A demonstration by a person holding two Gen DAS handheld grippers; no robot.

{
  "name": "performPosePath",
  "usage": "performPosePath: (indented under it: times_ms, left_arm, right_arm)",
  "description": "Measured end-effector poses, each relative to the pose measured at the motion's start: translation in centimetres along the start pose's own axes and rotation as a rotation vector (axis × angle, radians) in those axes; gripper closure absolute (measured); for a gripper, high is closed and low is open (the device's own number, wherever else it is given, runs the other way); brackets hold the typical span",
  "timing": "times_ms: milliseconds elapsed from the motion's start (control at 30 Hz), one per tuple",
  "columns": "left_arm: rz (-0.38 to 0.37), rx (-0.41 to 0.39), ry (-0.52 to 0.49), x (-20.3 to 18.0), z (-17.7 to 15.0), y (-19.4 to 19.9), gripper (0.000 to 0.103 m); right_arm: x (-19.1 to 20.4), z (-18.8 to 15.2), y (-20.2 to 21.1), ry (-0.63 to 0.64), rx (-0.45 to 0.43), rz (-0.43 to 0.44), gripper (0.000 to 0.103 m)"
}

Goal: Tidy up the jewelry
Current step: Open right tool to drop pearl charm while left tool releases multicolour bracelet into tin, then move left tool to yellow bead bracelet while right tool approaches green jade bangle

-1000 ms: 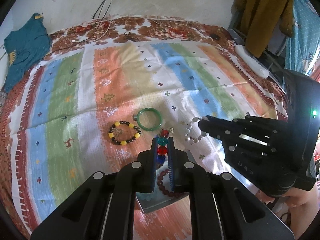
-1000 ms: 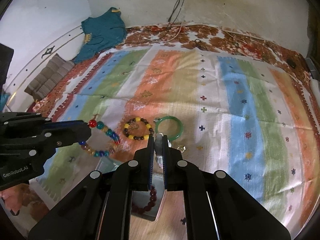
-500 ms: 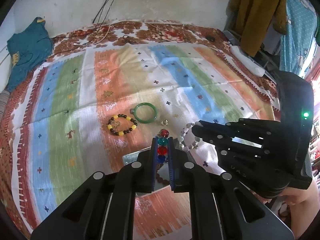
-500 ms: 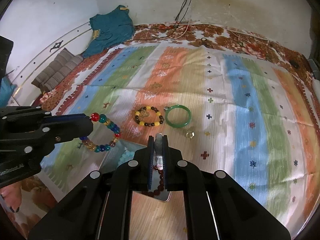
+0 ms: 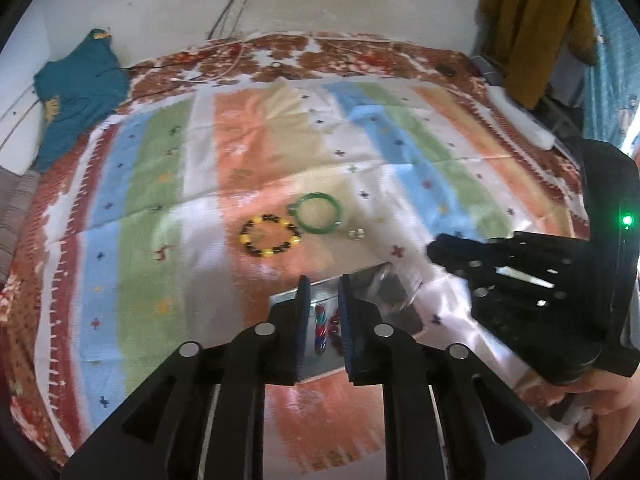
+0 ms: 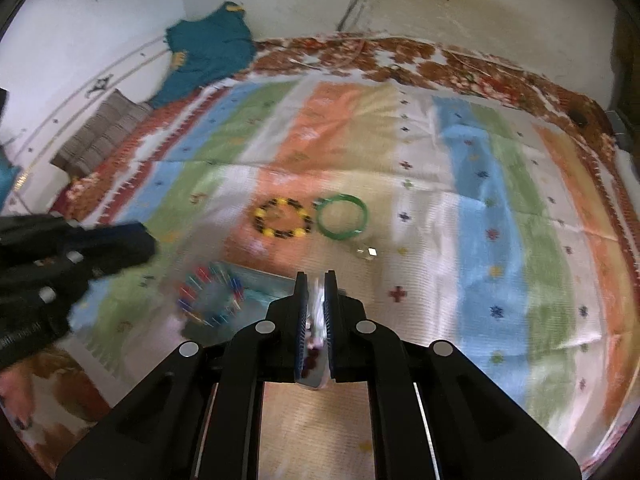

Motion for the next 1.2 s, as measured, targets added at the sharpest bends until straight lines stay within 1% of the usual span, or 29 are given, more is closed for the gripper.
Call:
performPosePath:
  times_ms: [33, 67, 100, 133, 167, 233, 300, 367, 400, 467, 500, 567, 633, 667, 733, 800, 867, 933, 967, 1033, 1133, 1200]
  left_arm:
    - [0.007, 0.002, 0.003, 0.2, 0.1, -0.1, 0.087]
    - [0.014, 0.004, 0.007, 0.4, 0.1, -0.1, 0.085]
    - [0.019, 0.005, 0.011, 0.6, 0.1, -0.2, 0.082]
    - [0.023, 0.007, 0.018, 0.9, 0.1, -0.2, 0.08]
    - [0.026, 0.008, 0.026, 1.1, 0.1, -0.3, 0.076]
    - [0.028, 0.013, 0.041, 1.6, 0.1, -0.5, 0.074]
    - [0.03, 0.02, 0.059, 1.9, 0.1, -0.8, 0.068]
    - [0.041, 0.028, 0.073, 2.2, 0.1, -1.3, 0.066]
    - [0.05, 0.032, 0.076, 2.4, 0.1, -1.5, 0.062]
    - [0.068, 0.044, 0.09, 2.9, 0.0, -2.2, 0.058]
    - [0.073, 0.053, 0.093, 3.0, 0.0, -2.5, 0.053]
    - [0.093, 0.067, 0.096, 3.4, 0.0, -3.2, 0.047]
    - [0.107, 0.078, 0.105, 3.7, 0.1, -3.8, 0.046]
    - [0.112, 0.083, 0.113, 3.9, 0.1, -4.1, 0.043]
    - [0.122, 0.089, 0.133, 4.3, 0.3, -4.7, 0.04]
    - [0.134, 0.093, 0.147, 4.8, 0.4, -5.2, 0.034]
    - [0.157, 0.095, 0.149, 5.3, 0.5, -5.8, 0.033]
    - [0.16, 0.102, 0.139, 5.6, 0.6, -6.5, 0.03]
    - [0.164, 0.106, 0.136, 5.8, 0.6, -6.8, 0.028]
    - [0.178, 0.119, 0.138, 6.3, 0.7, -7.6, 0.028]
    - [0.181, 0.126, 0.146, 6.6, 0.9, -8.3, 0.025]
    - [0.179, 0.122, 0.146, 6.7, 1.1, -8.5, 0.021]
  right_arm:
    - [-0.3, 0.0, -0.1, -0.001, 0.003, -0.009, 0.091]
    - [-0.6, -0.1, -0.3, -0.005, 0.007, -0.016, 0.083]
    - [-0.9, -0.1, -0.4, -0.013, 0.007, -0.022, 0.07]
    - [-1.0, 0.0, -0.4, -0.017, 0.006, -0.025, 0.067]
    - [-1.1, 0.1, -0.5, -0.02, 0.007, -0.025, 0.067]
    - [-1.3, 0.1, -0.7, -0.024, 0.012, -0.024, 0.067]
    - [-1.4, 0.1, -1.1, -0.026, 0.024, -0.024, 0.067]
    - [-1.5, 0.1, -1.5, -0.023, 0.035, -0.03, 0.067]
    - [-1.6, 0.1, -1.7, -0.02, 0.037, -0.034, 0.066]
    - [-1.6, 0.3, -2.1, -0.017, 0.039, -0.042, 0.062]
    - [-1.8, 0.3, -2.2, -0.019, 0.04, -0.045, 0.059]
    - [-2.0, 0.5, -2.6, -0.032, 0.042, -0.045, 0.057]
    - [-2.3, 0.7, -3.0, -0.044, 0.045, -0.045, 0.055]
    - [-2.4, 0.8, -3.1, -0.044, 0.043, -0.048, 0.053]
    - [-2.6, 1.1, -3.4, -0.049, 0.038, -0.052, 0.048]
    - [-2.8, 1.3, -3.7, -0.05, 0.034, -0.058, 0.043]
    - [-2.9, 1.5, -3.9, -0.049, 0.032, -0.065, 0.041]
    - [-3.1, 1.6, -4.3, -0.049, 0.037, -0.076, 0.036]
    - [-3.2, 1.6, -4.4, -0.048, 0.041, -0.079, 0.035]
    - [-3.4, 1.7, -4.6, -0.051, 0.045, -0.08, 0.033]
    - [-3.7, 2.1, -4.9, -0.047, 0.035, -0.084, 0.029]
    - [-3.9, 2.3, -5.2, -0.057, 0.033, -0.089, 0.028]
Point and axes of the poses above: each gripper's, at about its wrist camera, not at the fingertips, and y roughly against the way its jaws point, x to its left, z to its top, the point moved 4 cm from there along -y, roughly the way its jaws point, and after that the axes turned 13 degrees about -x, right-handed, at the moved point
